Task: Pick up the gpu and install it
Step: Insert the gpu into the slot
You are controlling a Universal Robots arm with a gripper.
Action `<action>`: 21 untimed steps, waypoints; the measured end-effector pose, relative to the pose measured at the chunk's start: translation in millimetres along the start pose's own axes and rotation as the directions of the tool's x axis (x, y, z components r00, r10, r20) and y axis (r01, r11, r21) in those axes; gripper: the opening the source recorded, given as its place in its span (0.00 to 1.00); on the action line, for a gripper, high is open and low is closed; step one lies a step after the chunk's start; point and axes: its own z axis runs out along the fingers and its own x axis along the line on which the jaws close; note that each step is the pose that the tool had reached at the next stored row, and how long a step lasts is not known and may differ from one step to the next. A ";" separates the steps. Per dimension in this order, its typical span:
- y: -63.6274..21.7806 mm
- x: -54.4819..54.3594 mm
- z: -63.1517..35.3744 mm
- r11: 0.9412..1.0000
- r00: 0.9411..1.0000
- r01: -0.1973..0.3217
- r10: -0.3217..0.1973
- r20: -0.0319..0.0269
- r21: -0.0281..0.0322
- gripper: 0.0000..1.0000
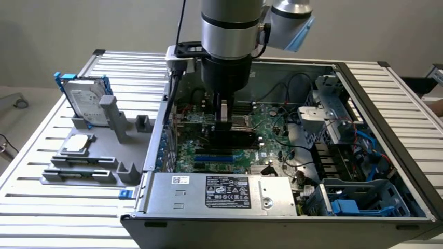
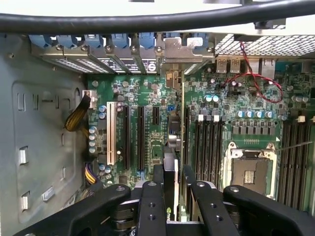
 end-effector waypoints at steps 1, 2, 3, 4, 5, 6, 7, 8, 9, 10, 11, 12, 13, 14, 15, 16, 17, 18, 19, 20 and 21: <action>0.3 0.0 1.8 1.000 1.000 0.000 0.000 0.000 0.000 0.26; 0.6 0.0 3.6 1.000 1.000 0.000 0.000 0.000 0.000 0.26; 0.9 0.1 5.4 1.000 1.000 0.001 -0.001 0.000 0.000 0.26; 1.4 0.1 7.2 1.000 1.000 0.001 -0.001 0.000 0.000 0.26; 1.9 0.2 9.2 1.000 1.000 0.001 -0.001 0.000 0.000 0.26; 2.4 0.2 11.0 1.000 1.000 0.002 -0.002 0.000 0.000 0.26; 2.7 0.3 12.8 1.000 1.000 0.002 -0.002 0.000 0.000 0.26; 2.8 0.4 14.6 1.000 1.000 0.003 -0.003 0.000 0.000 0.26; 3.0 0.4 16.4 1.000 1.000 0.004 -0.004 0.000 0.000 0.26; 3.1 0.5 18.2 1.000 1.000 0.004 -0.004 0.000 0.000 0.26; 3.1 0.5 19.8 1.000 1.000 0.005 -0.005 0.000 0.000 0.26; 3.1 0.5 20.9 1.000 1.000 0.006 -0.006 0.000 0.000 0.26; 3.1 0.5 21.8 1.000 1.000 0.007 -0.007 0.000 0.000 0.26; 3.1 0.5 22.4 1.000 1.000 0.008 -0.008 0.000 0.000 0.26; 3.2 0.6 22.7 1.000 1.000 0.009 -0.009 -0.001 0.000 0.26; 3.4 0.5 22.9 1.000 1.000 0.009 -0.009 -0.001 0.000 0.26; 3.6 0.5 23.4 1.000 1.000 0.009 -0.009 -0.001 0.000 0.26; 3.7 0.6 24.3 1.000 1.000 0.010 -0.010 -0.001 0.000 0.26; 3.9 0.6 25.6 1.000 1.000 0.011 -0.011 -0.001 0.000 0.26; 4.2 0.6 27.1 1.000 1.000 0.011 -0.011 -0.001 0.000 0.26; 4.5 0.6 28.5 1.000 1.000 0.012 -0.012 -0.001 0.000 0.26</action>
